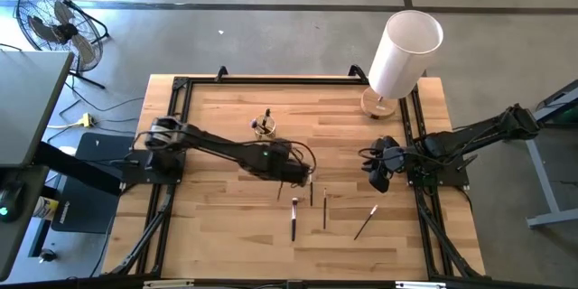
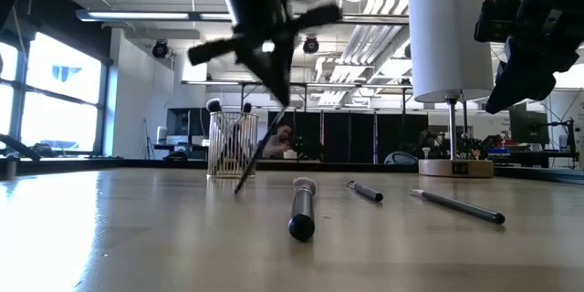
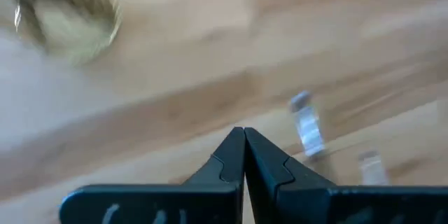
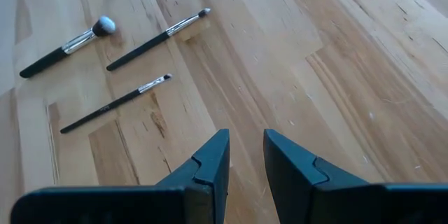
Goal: Put items in baskets/containers
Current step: Put the makeup brush into the wire organizer
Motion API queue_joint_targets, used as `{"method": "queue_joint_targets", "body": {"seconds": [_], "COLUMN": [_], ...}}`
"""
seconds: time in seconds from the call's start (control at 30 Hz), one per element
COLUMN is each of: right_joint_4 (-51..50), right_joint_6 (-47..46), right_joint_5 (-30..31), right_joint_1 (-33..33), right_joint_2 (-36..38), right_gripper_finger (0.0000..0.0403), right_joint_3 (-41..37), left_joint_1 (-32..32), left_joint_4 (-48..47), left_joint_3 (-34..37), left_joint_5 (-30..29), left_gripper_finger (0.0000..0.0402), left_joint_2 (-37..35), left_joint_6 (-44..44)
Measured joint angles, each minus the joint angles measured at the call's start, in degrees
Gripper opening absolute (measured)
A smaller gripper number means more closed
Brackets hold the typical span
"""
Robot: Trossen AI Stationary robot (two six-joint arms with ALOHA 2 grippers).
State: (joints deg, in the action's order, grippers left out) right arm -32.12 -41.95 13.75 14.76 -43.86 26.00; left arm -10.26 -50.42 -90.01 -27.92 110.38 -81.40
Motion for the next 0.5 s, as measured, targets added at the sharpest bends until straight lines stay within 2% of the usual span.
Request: {"method": "queue_joint_targets", "body": {"seconds": [0.17, 0.27, 0.5], "right_joint_4": [0.45, 1.74, 5.69], "right_joint_6": [0.00, 0.00, -0.03], "right_joint_5": [1.24, 1.40, 3.67], "right_joint_1": [0.00, 0.00, -0.24], "right_joint_2": [-0.02, -0.02, 0.00], "right_gripper_finger": [0.0083, 0.0083, 0.0083], "right_joint_3": [0.02, 0.04, 0.04], "left_joint_1": [0.90, 1.85, 7.60], "left_joint_4": [-2.85, -5.96, -9.77], "left_joint_3": [-0.14, 0.02, 0.12], "left_joint_5": [-11.13, -15.54, -17.03], "left_gripper_finger": [0.0000, 0.0000, 0.0000], "left_joint_2": [-8.04, -12.05, -18.51], "left_joint_6": [4.49, 7.65, 16.71]}}
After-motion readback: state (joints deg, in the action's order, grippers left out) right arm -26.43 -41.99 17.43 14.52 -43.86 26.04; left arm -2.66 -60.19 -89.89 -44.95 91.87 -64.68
